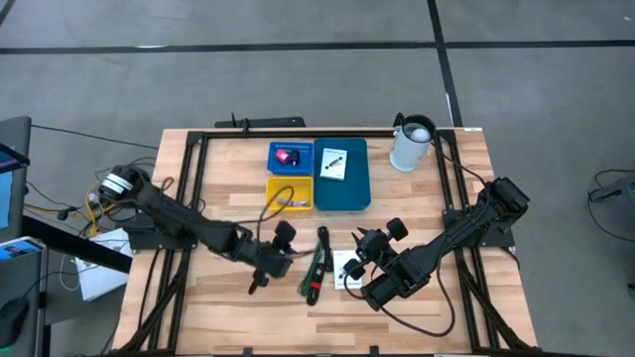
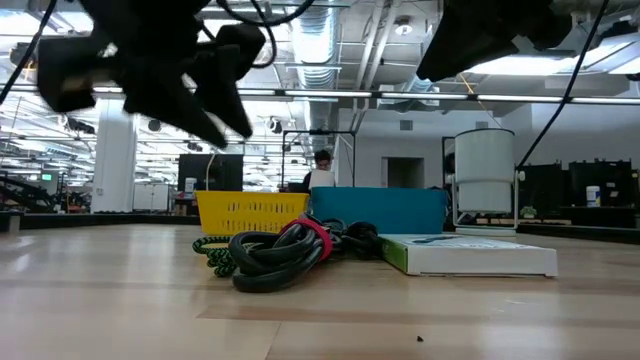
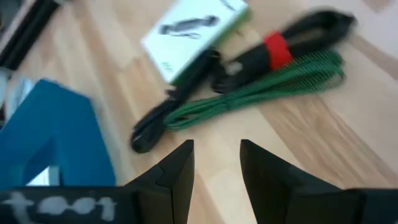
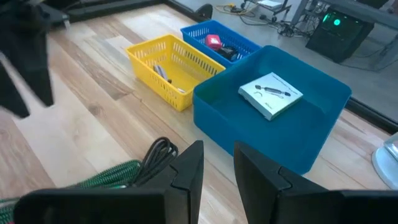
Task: Pick and place items into bin
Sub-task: Put the green USB cable into the yellow basket
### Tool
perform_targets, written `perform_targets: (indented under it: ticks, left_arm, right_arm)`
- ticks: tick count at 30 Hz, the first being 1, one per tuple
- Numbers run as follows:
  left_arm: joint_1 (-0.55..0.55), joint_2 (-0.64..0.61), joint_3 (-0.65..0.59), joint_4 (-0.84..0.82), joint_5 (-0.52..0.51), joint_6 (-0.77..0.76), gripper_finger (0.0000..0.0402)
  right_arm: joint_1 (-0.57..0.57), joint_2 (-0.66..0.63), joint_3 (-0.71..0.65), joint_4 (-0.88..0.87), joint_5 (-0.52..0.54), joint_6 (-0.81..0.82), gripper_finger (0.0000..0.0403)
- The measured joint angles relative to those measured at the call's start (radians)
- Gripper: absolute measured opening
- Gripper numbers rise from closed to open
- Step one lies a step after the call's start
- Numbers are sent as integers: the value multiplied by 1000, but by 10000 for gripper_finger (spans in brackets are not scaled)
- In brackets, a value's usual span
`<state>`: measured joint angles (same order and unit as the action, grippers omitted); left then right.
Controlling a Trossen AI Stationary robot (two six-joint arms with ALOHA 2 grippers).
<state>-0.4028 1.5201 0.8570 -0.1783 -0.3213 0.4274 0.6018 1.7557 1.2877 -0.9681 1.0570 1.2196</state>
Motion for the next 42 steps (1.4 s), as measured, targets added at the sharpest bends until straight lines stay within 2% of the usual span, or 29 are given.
perform_targets:
  ticks: [8, 13, 17, 24, 32, 42]
  left_arm:
    - [-70, 137, 52, 38, -4, 108, 122]
    - [-73, 216, 117, 37, 17, -18, 122]
    - [-76, 262, 150, 10, 92, -110, 122]
    - [-110, 266, 156, -57, 90, -189, 122]
    - [-152, 266, 156, -43, 89, -233, 122]
    - [-149, 266, 156, -23, 103, -241, 122]
  right_arm:
    - [10, 0, 0, -19, -31, 0, 82]
    - [13, 0, 0, -22, -38, 2, 82]
    - [13, 0, 0, -21, -39, 2, 82]
    - [13, 0, 0, -21, -57, 2, 82]
    - [13, 0, 0, -18, -58, 2, 82]
    - [13, 0, 0, -7, -58, 2, 82]
